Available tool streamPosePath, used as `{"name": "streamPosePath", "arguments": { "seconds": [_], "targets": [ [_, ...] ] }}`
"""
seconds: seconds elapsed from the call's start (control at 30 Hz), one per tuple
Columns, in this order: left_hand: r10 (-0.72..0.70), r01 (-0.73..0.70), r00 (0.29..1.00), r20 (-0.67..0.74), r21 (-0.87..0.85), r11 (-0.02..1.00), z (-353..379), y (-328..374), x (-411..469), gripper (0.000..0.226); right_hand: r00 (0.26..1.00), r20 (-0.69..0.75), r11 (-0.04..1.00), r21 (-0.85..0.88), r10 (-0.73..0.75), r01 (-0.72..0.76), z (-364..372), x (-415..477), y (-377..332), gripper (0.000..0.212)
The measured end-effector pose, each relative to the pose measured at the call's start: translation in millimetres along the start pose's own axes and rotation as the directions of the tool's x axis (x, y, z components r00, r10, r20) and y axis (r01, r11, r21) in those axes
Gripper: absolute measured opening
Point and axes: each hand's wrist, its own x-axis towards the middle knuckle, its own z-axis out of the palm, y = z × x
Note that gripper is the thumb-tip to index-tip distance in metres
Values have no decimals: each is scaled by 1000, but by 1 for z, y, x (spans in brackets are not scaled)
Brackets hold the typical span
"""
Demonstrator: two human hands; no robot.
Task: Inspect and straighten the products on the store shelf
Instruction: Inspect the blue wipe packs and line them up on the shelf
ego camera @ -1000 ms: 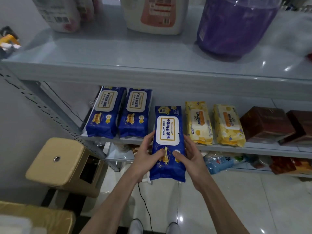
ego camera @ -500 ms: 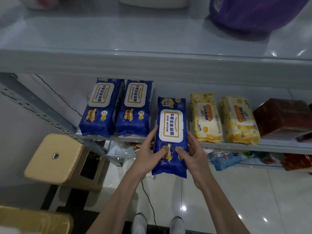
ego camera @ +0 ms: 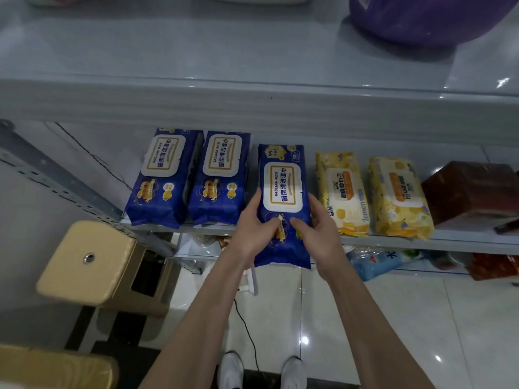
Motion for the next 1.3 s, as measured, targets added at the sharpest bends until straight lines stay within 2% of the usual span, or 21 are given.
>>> {"name": "streamPosePath", "arguments": {
  "seconds": [0.4, 0.6, 1.07, 1.3],
  "targets": [
    [20, -19, 1000, -11, 63, 998, 2, 30, 33, 75, 1000, 3, 1000, 0, -10, 10, 5, 38, -24, 64],
    [62, -56, 995, -72, 87, 995, 3, 35, 46, 73, 999, -16, 999, -18, -44, 44, 10, 57, -27, 61],
    [55, -53, 992, -112, 19, 998, 5, 38, 58, 70, 998, -48, 999, -21, -42, 41, 19, 67, -29, 58],
    [64, -50, 989, -134, 109, 993, 1, 44, 46, 63, 998, -42, 994, -98, -53, 48, 14, 54, -39, 56]
  ]
}}
